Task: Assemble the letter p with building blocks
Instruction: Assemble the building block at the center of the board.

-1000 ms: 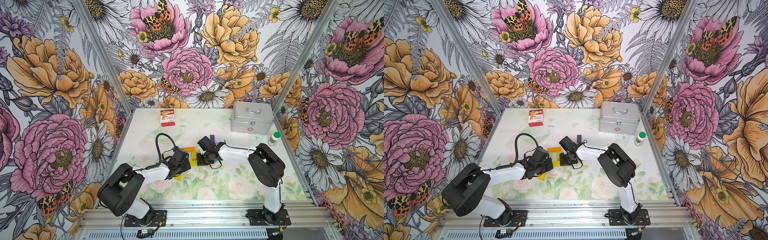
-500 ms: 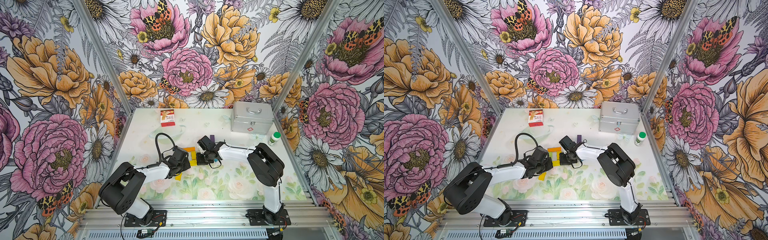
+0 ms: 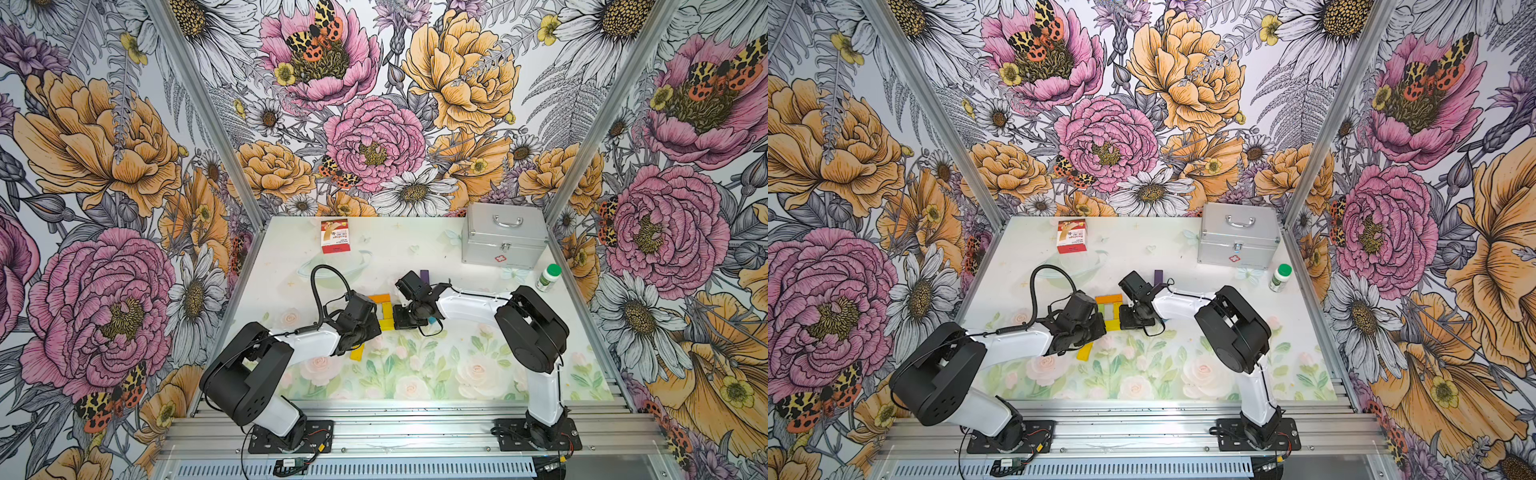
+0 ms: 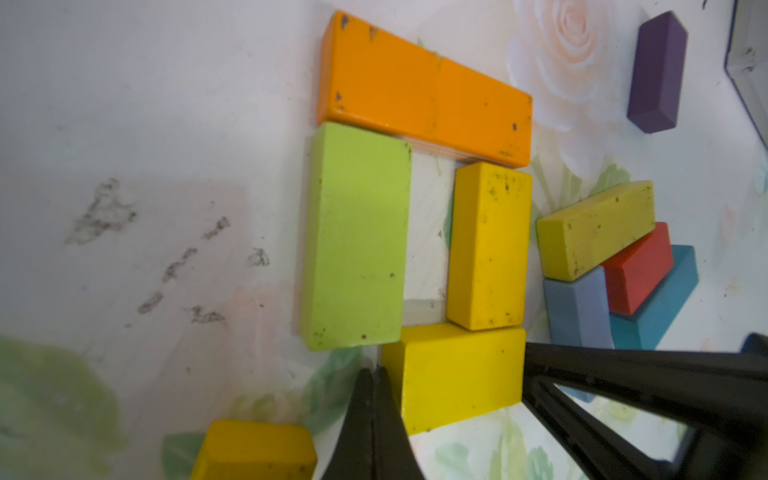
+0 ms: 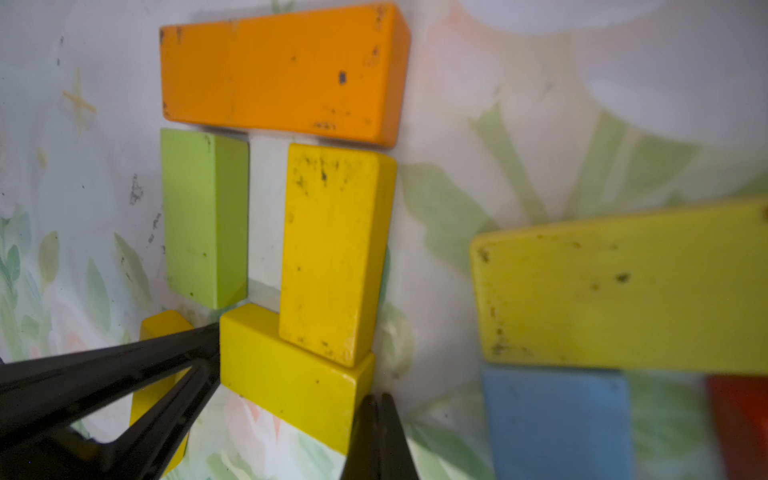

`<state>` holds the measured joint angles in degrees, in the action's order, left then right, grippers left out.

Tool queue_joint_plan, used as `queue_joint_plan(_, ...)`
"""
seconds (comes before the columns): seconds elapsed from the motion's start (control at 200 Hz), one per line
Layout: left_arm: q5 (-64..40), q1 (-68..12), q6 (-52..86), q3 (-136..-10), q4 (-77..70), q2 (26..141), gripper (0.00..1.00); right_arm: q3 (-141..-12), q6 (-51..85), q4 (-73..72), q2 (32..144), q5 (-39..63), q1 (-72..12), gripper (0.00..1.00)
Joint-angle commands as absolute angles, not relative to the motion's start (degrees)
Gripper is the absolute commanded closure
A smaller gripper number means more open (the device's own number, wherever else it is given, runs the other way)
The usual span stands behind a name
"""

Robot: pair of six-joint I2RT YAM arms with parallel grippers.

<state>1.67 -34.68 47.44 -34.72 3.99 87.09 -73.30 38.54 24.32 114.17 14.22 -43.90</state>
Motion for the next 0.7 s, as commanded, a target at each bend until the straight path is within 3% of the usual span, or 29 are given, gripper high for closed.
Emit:
queue_joint_plan(0.0, -0.22, -34.11, 46.45, -35.13, 2.19, 86.78, 1.00, -73.68, 39.28, 24.51, 116.12, 14.47, -44.12, 1.00)
queue_joint_plan(0.265, 2.21, -32.96, 45.96, -33.34, 3.34, 81.18, 1.00, -72.60, 40.16, 24.48, 115.17, 13.18, -43.60, 1.00)
queue_joint_plan(0.555, 6.55, -32.92, 44.72, -30.65, 4.65, 71.06, 0.85, -71.89, 40.35, 24.55, 113.63, 12.32, -43.06, 1.00)
queue_joint_plan(0.695, 8.72, -33.40, 42.56, -30.84, 9.80, 66.80, 0.71, -71.26, 40.03, 24.57, 111.11, 11.58, -43.07, 1.00)
